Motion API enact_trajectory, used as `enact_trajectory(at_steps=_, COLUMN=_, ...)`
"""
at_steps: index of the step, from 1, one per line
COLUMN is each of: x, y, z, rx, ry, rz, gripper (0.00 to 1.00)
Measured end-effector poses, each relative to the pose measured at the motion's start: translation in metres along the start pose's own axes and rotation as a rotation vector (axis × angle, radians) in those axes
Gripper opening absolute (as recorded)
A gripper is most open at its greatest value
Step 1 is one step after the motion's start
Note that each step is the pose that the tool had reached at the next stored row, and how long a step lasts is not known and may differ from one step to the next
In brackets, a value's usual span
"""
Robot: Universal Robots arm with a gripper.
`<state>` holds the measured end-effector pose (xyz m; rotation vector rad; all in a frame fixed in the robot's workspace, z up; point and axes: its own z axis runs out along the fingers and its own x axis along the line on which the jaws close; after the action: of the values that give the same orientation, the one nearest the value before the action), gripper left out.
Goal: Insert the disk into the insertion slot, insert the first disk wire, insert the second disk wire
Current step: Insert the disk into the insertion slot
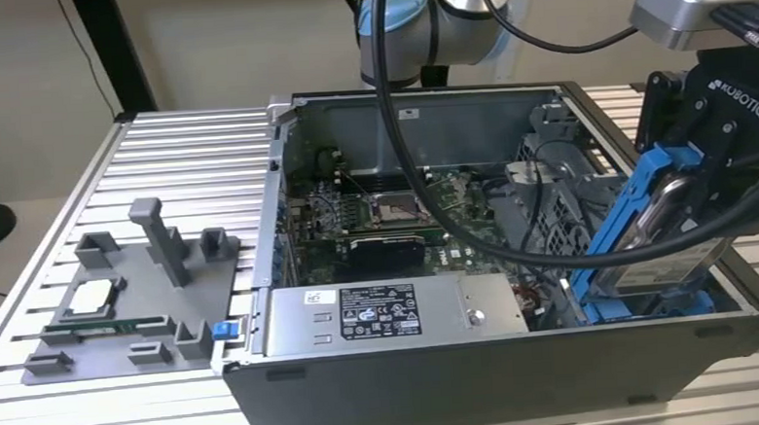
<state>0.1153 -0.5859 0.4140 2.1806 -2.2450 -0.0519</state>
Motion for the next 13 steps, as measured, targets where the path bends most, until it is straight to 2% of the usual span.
enact_trajectory(at_steps=13, x=0.0001, y=-0.0006, z=0.0095, rx=0.0, ry=-0.0007, rz=0.0, gripper=0.0)
